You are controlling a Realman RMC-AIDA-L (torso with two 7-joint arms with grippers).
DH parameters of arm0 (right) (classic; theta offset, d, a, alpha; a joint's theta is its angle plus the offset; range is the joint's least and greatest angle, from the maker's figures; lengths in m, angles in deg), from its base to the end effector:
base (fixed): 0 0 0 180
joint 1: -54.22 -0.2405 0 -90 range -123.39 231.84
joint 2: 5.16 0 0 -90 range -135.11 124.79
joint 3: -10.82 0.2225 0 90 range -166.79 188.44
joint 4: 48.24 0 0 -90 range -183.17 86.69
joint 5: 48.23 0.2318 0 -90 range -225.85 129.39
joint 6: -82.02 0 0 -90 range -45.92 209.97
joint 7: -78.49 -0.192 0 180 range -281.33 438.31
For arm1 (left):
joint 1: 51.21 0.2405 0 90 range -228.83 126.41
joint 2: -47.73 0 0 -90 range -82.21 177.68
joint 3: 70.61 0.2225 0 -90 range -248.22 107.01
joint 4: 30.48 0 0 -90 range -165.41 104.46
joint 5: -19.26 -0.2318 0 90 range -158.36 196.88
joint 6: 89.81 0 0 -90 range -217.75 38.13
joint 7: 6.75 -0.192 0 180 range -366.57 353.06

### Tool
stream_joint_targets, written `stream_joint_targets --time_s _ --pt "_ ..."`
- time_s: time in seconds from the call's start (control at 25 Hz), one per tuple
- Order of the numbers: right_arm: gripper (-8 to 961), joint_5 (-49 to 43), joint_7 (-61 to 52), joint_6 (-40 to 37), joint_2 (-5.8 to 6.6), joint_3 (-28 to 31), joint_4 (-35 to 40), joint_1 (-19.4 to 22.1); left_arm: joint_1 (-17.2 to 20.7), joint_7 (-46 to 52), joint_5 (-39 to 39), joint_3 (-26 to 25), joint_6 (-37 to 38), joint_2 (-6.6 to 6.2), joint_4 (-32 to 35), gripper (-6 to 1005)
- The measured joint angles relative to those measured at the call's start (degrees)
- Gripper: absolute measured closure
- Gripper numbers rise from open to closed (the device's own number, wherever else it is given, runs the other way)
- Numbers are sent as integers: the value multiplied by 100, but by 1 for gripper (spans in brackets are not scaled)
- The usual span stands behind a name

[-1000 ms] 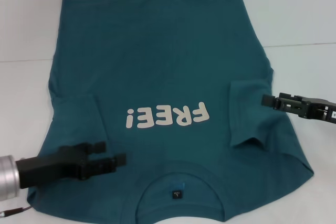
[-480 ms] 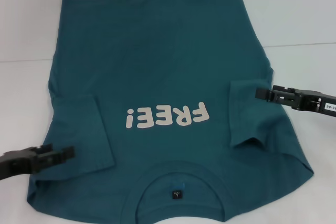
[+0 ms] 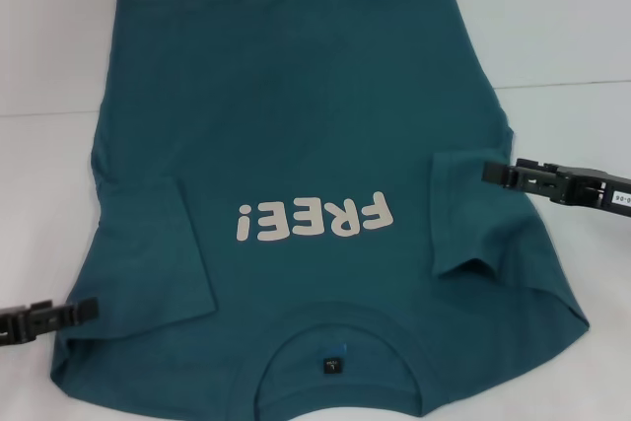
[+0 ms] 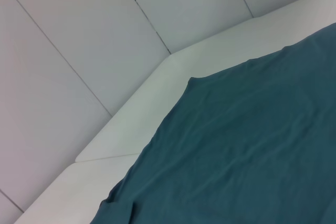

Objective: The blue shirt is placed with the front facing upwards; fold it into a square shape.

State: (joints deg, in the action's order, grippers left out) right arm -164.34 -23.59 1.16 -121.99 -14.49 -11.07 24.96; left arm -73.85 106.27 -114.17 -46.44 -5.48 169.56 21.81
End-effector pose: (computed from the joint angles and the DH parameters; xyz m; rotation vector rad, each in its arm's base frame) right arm 0.2848 0.3810 0.0323 -2.2241 1.2432 0.8215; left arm -0.3337 0.3287 0.0307 -2.1796 -1.4711 -0.4724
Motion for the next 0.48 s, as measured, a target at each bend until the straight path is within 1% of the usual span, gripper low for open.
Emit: stream_joint_targets --time_s 0.24,0.48 --pt "9 0 -5 2 14 6 0 0 -4 209 -344 1 -40 -2 54 108" --pt "9 0 -8 -8 24 9 0 0 -20 228 -439 17 -84 -2 23 108"
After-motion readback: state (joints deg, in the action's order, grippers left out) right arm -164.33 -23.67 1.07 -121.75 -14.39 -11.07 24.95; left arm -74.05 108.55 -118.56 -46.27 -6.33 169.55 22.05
